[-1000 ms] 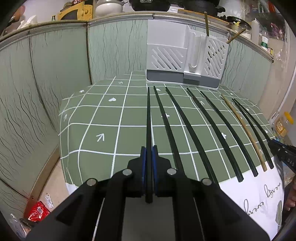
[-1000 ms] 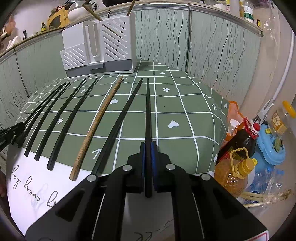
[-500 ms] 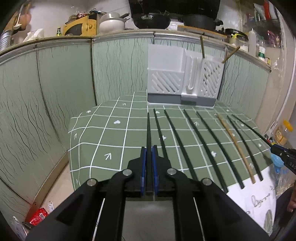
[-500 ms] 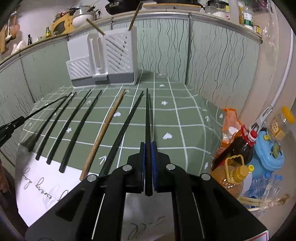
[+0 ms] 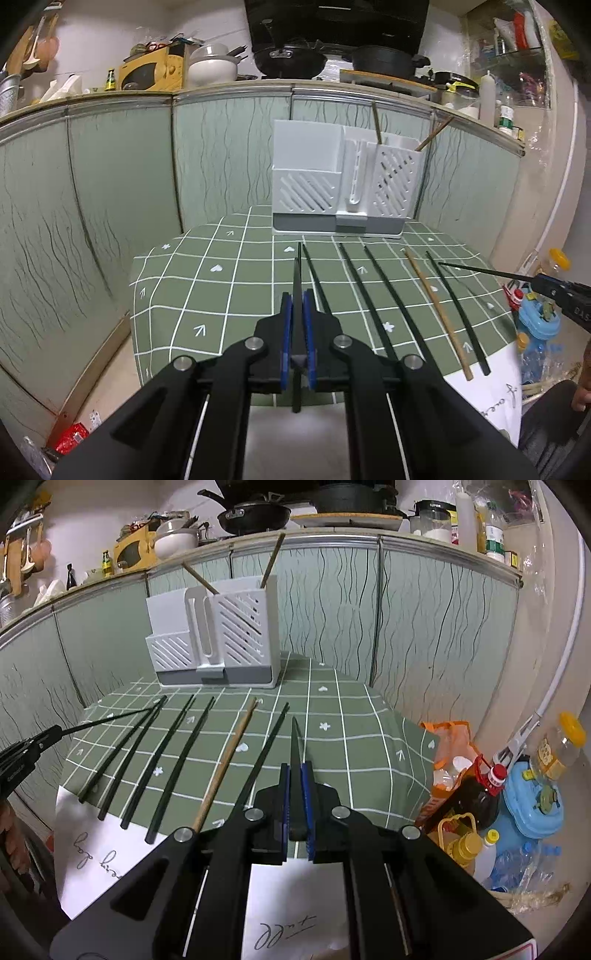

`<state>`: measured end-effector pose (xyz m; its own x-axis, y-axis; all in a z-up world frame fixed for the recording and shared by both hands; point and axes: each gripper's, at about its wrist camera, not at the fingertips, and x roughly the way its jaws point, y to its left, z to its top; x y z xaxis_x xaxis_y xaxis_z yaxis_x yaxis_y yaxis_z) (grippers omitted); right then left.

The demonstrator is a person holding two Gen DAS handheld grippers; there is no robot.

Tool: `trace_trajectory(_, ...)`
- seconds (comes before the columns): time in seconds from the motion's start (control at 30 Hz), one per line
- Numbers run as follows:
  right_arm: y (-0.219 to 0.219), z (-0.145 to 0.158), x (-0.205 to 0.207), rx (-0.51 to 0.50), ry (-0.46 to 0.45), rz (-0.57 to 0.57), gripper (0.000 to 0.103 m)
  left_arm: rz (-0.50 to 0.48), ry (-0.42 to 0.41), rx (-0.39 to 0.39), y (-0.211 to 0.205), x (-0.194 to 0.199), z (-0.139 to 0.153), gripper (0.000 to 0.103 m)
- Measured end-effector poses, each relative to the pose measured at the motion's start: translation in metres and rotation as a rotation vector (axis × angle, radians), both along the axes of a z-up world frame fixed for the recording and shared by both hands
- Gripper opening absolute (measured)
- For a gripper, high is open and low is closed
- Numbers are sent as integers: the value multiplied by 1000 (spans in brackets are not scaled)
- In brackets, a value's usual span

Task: Organize utensils
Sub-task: 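Lift the black chopsticks upright with both tools and carry them over the white holder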

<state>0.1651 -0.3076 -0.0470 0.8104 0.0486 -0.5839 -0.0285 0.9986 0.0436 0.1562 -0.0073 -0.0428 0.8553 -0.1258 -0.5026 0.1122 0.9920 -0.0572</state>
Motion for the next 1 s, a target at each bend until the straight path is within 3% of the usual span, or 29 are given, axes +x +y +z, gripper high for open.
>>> trace_trajectory(0.33, -5, 27, 2, 35, -62, 16, 6, -66, 0, -50, 26, 10, 25, 6)
trace_trajectory(1.0, -15, 73, 18, 24, -112, 48, 6, -77, -37, 21, 32, 37, 86, 6)
